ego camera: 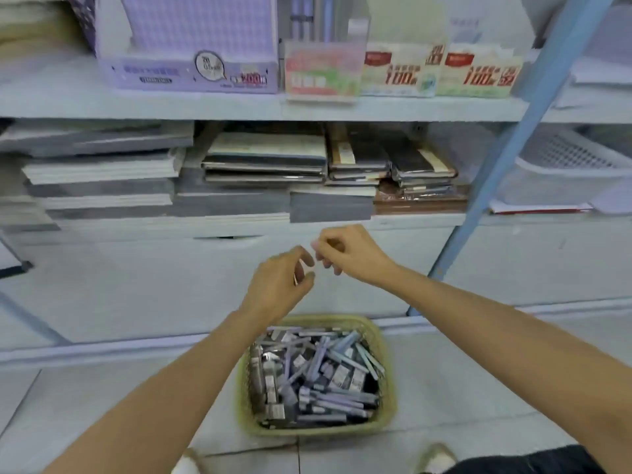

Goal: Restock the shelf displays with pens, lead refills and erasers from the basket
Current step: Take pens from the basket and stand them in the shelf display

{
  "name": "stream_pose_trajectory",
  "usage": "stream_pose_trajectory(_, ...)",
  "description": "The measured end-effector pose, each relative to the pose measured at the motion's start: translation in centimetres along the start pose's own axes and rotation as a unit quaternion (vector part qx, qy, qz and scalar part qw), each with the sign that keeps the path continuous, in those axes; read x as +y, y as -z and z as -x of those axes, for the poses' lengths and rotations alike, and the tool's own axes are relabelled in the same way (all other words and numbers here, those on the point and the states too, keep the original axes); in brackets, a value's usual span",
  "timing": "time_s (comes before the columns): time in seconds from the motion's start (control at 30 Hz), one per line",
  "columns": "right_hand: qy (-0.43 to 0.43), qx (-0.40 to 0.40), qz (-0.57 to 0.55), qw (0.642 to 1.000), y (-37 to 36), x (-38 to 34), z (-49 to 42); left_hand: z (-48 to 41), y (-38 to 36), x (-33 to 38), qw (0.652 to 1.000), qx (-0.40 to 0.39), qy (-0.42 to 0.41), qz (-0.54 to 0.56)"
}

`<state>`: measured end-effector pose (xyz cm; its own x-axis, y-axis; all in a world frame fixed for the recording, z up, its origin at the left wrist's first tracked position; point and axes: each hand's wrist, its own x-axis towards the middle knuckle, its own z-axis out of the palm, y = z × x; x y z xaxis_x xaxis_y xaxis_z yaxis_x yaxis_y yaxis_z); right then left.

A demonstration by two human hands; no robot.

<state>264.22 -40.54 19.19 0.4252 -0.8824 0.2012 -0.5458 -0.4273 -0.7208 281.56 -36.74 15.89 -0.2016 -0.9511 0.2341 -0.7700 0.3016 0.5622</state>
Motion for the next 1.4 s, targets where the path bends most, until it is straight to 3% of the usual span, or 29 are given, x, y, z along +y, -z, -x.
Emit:
stream_pose_trajectory(0.13,-0.131,-0.161,0.066,0.976,-6.3,8.1,3.9,4.8,-7.5,-5.1,0.981,-0.159,0.106,-0.017)
stream_pose_trajectory(0.3,-0.236,-0.389,0.143,0.879,-12.2,15.3,9.3,8.9,-14.4,-8.9,0.942,-0.304,0.139,-0.017)
stream_pose_trajectory(0.43,-0.215,-0.417,0.194,0.862,-14.7,18.0,12.1,10.9,-17.3,-10.6,0.933,-0.342,0.115,-0.006)
stream_pose_trajectory(0.6,-0.14,-0.428,0.246,0.858,-16.3,19.3,13.2,12.0,-18.7,-11.6,0.943,-0.312,0.112,0.005)
stream_pose_trajectory(0.73,-0.138,-0.42,0.203,0.874,-16.5,19.9,13.3,11.7,-18.8,-11.6,0.955,-0.273,0.109,0.029)
stream_pose_trajectory(0.9,-0.201,-0.356,0.06,0.911,-13.9,19.6,11.4,10.0,-17.7,-10.4,0.976,-0.065,0.189,0.089)
stream_pose_trajectory(0.97,-0.215,-0.309,-0.015,0.926,-13.3,18.6,10.8,9.1,-17.2,-9.5,0.944,-0.049,0.279,0.171)
stream_pose_trajectory(1.07,-0.207,-0.291,-0.113,0.927,-13.9,16.3,10.1,8.2,-17.1,-8.0,0.815,-0.179,0.372,0.406)
stream_pose_trajectory(1.1,-0.196,-0.296,-0.126,0.926,-14.4,15.6,10.1,8.1,-17.3,-7.6,0.773,-0.18,0.387,0.47)
stream_pose_trajectory(1.17,-0.186,-0.301,-0.14,0.925,-15.6,14.3,10.0,8.0,-17.7,-6.9,0.704,-0.112,0.431,0.553)
stream_pose_trajectory(1.3,-0.177,-0.319,-0.143,0.92,-16.2,13.4,9.2,7.9,-17.6,-6.9,0.68,0.003,0.467,0.565)
stream_pose_trajectory(1.4,-0.195,-0.239,-0.077,0.948,-15.4,14.8,8.5,7.7,-16.6,-7.8,0.719,0.044,0.456,0.523)
